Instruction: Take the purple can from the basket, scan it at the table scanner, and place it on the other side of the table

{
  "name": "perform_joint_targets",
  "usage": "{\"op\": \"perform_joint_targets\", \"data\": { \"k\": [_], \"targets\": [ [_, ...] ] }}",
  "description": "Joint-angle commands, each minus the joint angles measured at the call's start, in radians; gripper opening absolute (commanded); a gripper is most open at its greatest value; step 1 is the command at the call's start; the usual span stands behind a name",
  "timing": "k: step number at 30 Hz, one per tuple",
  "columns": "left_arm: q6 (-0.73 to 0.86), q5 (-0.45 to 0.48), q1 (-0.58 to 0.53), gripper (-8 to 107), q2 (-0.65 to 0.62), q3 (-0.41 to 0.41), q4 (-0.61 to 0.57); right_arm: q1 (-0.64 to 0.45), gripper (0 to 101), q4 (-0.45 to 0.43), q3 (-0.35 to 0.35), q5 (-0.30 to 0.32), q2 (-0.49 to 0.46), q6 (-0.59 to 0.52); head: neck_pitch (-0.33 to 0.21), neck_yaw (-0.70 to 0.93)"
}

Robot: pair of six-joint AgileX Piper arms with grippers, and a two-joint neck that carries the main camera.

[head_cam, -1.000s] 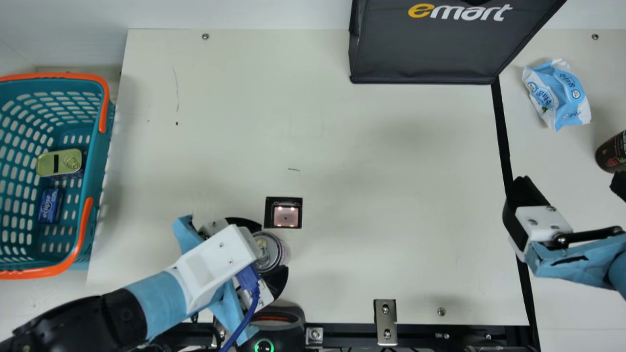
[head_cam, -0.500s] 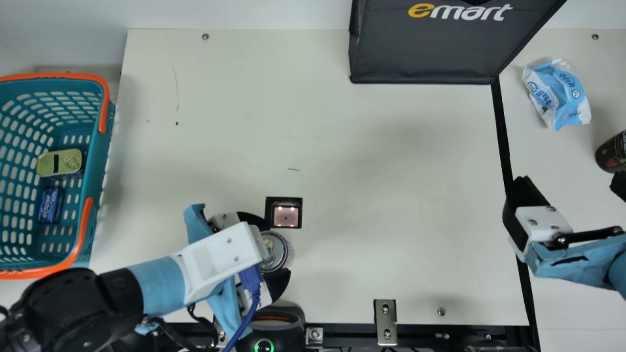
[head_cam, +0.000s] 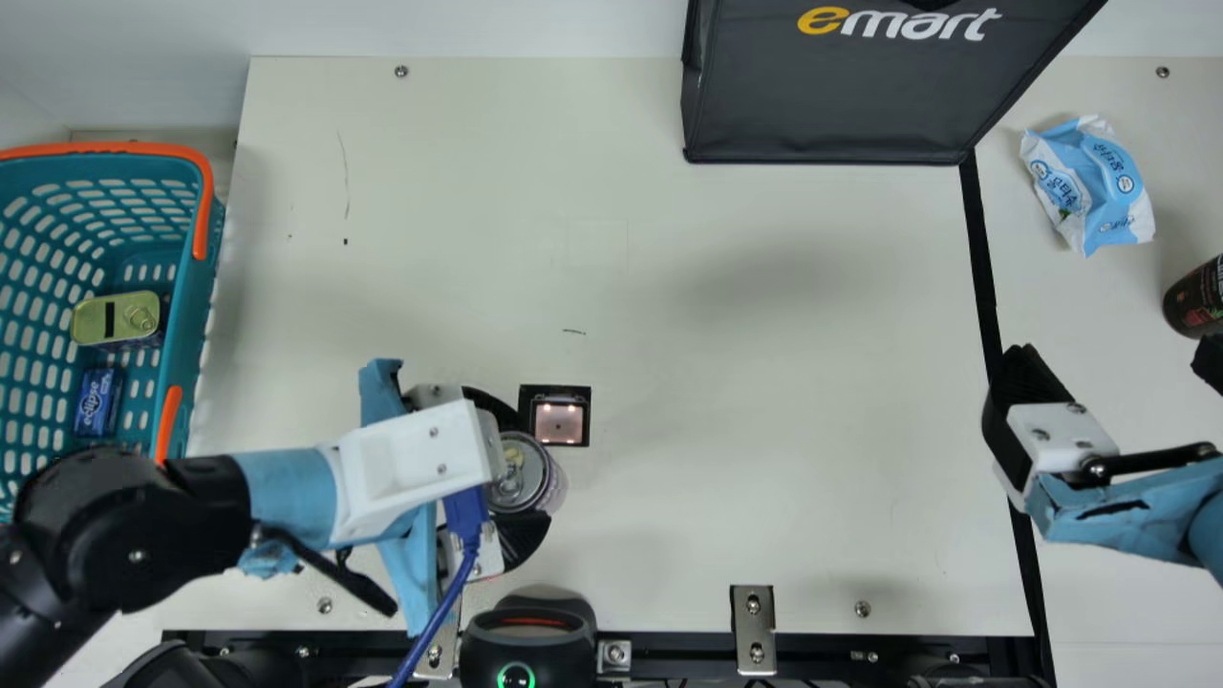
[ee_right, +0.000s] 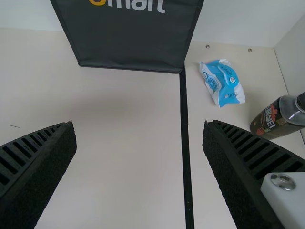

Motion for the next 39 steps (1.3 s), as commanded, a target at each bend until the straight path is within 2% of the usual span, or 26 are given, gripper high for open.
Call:
{"op": "perform_joint_targets", "data": {
  "k": [1,6,14,30,39],
  "targets": [
    [0.11,0.015,0.055,-8,0.013,-0.002,-0.042,0.0,95,0.0,0.0,0.0,0.0,0.0,-0.03,0.003],
    [0.22,0.03,0.139,-8,0.06,-0.005,-0.103,0.0,95,0.0,0.0,0.0,0.0,0.0,-0.03,0.003],
    [0.332,0.028,0.21,-8,0.129,0.001,-0.186,0.0,95,0.0,0.0,0.0,0.0,0.0,-0.03,0.003],
    [0.416,-0.01,0.231,-8,0.2,0.033,-0.275,0.0,95,0.0,0.0,0.0,0.0,0.0,-0.03,0.003],
    [0.425,-0.035,0.233,21,0.217,0.048,-0.293,0.0,95,0.0,0.0,0.0,0.0,0.0,-0.03,0.003]
  ]
}}
